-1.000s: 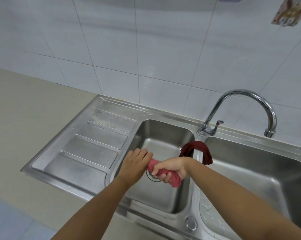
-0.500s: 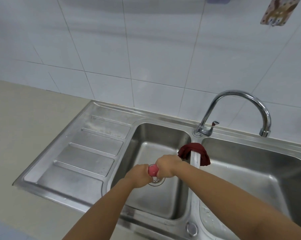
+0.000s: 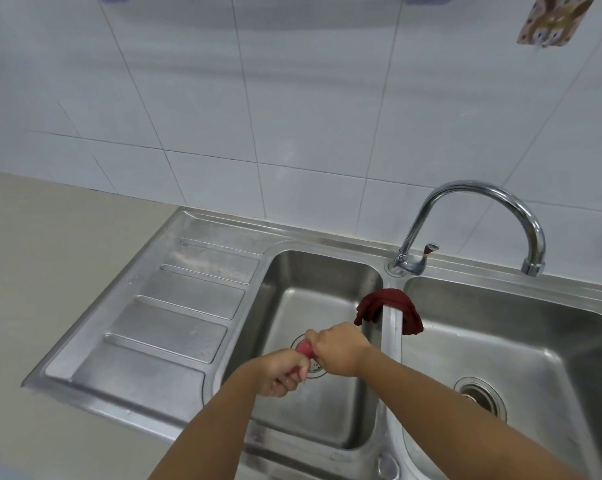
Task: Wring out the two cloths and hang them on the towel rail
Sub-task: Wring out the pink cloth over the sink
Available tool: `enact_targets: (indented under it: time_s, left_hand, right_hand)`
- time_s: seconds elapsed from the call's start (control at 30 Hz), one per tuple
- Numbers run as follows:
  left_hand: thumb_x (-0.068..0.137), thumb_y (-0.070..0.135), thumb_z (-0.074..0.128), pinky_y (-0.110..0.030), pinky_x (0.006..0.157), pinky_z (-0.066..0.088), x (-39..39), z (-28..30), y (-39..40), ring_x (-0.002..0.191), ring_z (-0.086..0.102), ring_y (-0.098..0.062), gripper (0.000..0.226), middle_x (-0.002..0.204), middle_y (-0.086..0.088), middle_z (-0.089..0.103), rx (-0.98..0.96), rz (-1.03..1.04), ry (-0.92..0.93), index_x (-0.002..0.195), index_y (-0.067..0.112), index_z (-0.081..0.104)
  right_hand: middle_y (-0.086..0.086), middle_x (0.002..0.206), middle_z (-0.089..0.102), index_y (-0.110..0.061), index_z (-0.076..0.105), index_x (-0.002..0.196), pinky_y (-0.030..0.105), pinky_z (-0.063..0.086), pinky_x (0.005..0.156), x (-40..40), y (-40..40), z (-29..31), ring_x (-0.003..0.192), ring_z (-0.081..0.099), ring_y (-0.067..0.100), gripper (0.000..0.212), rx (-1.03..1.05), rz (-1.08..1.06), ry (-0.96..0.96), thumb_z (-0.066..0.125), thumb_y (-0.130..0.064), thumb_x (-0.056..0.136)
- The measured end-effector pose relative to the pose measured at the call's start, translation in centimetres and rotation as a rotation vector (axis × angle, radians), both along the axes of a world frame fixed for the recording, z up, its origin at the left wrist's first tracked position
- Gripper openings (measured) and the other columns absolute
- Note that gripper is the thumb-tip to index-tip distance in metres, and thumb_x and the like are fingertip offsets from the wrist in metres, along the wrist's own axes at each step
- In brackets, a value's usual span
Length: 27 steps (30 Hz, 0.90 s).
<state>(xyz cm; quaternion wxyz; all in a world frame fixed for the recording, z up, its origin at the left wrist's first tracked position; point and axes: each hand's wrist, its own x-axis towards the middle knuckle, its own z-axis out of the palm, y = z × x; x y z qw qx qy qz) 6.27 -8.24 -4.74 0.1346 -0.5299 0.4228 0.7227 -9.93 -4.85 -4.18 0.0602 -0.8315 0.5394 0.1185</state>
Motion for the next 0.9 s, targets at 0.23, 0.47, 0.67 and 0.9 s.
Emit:
enact_targets:
  time_s: [0.23,0.47,0.67,0.9]
  left_hand:
    - [0.071,0.009,0.057,-0.020,0.042,0.021,0.1,-0.3,0.3,0.045,0.030,-0.009,0.013,0.056,0.003,0.042,-0.404,-0.040,-0.042,0.069,0.017,0.048]
    - [0.080,0.021,0.065,-0.033,0.072,0.051,1.4,-2.1,2.4,0.085,0.060,-0.018,0.025,0.101,0.005,0.056,-1.330,-0.139,-0.246,0.103,0.022,0.055]
    - [0.068,0.018,0.083,-0.032,0.083,0.057,2.8,-2.1,3.5,0.109,0.059,-0.021,0.074,0.132,-0.008,0.055,-1.728,-0.129,-0.155,0.132,0.019,0.047]
    - [0.070,0.015,0.077,-0.025,0.052,0.042,2.9,-1.0,1.7,0.062,0.051,-0.014,0.025,0.071,0.006,0.057,-1.692,-0.394,-0.138,0.080,0.020,0.054]
  right_hand:
    - [0.010,0.105,0.066,-0.010,0.055,0.113,0.034,0.040,0.066,1.3,-0.7,1.4,0.093,0.064,0.033,0.027,0.110,-0.308,-0.075,0.051,-0.018,0.088]
    - [0.011,0.077,0.064,-0.001,0.065,0.103,0.027,0.050,0.054,1.6,-2.0,2.8,0.055,0.054,0.017,0.020,0.700,-0.688,-0.489,0.065,-0.012,0.087]
    - [-0.009,0.046,0.041,-0.019,0.055,0.078,0.012,0.028,0.032,1.1,-1.9,5.5,0.033,0.030,0.001,0.017,1.138,-0.747,-0.746,0.065,-0.023,0.091]
    - [-0.003,0.052,0.040,-0.019,0.046,0.065,0.017,0.029,0.040,2.5,-0.1,5.7,0.042,0.035,0.010,0.026,0.951,-0.683,-0.547,0.066,-0.018,0.081]
